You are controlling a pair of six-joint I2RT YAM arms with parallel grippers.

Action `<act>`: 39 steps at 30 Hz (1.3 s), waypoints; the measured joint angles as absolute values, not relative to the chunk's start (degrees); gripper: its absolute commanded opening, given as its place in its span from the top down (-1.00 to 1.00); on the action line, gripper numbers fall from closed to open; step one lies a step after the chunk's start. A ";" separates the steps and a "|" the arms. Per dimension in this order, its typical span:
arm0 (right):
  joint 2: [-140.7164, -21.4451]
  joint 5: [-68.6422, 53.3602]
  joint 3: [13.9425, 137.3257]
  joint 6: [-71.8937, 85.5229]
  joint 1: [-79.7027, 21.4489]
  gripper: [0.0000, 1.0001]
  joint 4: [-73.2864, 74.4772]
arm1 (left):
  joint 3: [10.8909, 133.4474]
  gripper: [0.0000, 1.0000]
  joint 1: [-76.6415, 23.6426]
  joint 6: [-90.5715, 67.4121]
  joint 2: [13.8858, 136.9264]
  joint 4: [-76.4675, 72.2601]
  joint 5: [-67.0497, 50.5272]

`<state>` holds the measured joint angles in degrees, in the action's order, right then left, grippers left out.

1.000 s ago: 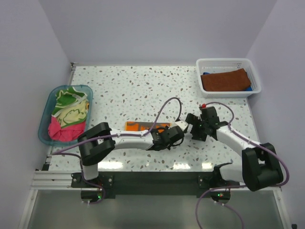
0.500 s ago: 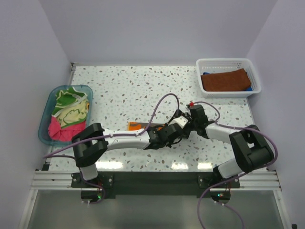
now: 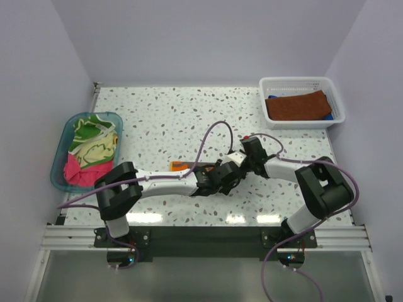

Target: Fold and stack the towels

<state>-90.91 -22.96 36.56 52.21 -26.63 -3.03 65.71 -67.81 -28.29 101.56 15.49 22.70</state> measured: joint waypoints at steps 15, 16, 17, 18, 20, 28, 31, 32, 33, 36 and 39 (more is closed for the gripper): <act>-101.47 -7.11 80.31 22.74 -15.09 1.00 30.65 | 61.58 -1.00 -45.21 -30.17 79.44 20.38 18.74; -103.31 -5.21 85.27 20.36 -14.31 1.00 32.84 | 61.45 -1.00 -42.00 -29.45 77.69 21.37 18.57; -105.19 -3.44 90.28 17.85 -13.56 1.00 35.00 | 61.19 -1.00 -39.51 -29.15 76.38 22.04 18.72; -107.28 -1.69 95.44 15.49 -12.82 1.00 37.54 | 60.73 -1.00 -36.07 -28.36 74.81 22.63 18.50; -110.74 1.83 103.96 11.38 -11.44 1.00 40.58 | 59.11 -1.00 -30.28 -26.81 72.01 23.03 18.92; -121.56 10.61 123.70 -0.62 -3.07 1.00 46.92 | 52.07 -1.00 -18.70 -22.06 68.82 23.55 20.82; -123.70 12.95 125.38 -4.80 -0.01 1.00 46.63 | 50.59 -1.00 -18.55 -21.34 69.08 22.98 21.47; -124.42 13.65 125.60 -6.35 0.89 1.00 46.41 | 50.30 -1.00 -18.41 -21.23 69.47 22.92 21.56; -124.95 14.28 125.69 -7.49 1.52 1.00 46.13 | 50.17 -1.00 -18.28 -21.17 70.02 22.92 21.78; -126.78 16.47 125.82 -11.38 3.38 1.00 44.95 | 50.00 -1.00 -17.67 -20.69 72.16 22.79 22.35; -128.27 18.59 125.84 -14.26 4.71 1.00 43.33 | 50.00 -1.00 -17.47 -20.34 74.15 22.79 22.83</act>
<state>-128.27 18.59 125.84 -14.26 4.71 43.33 50.00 -17.47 -20.34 74.15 22.79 22.83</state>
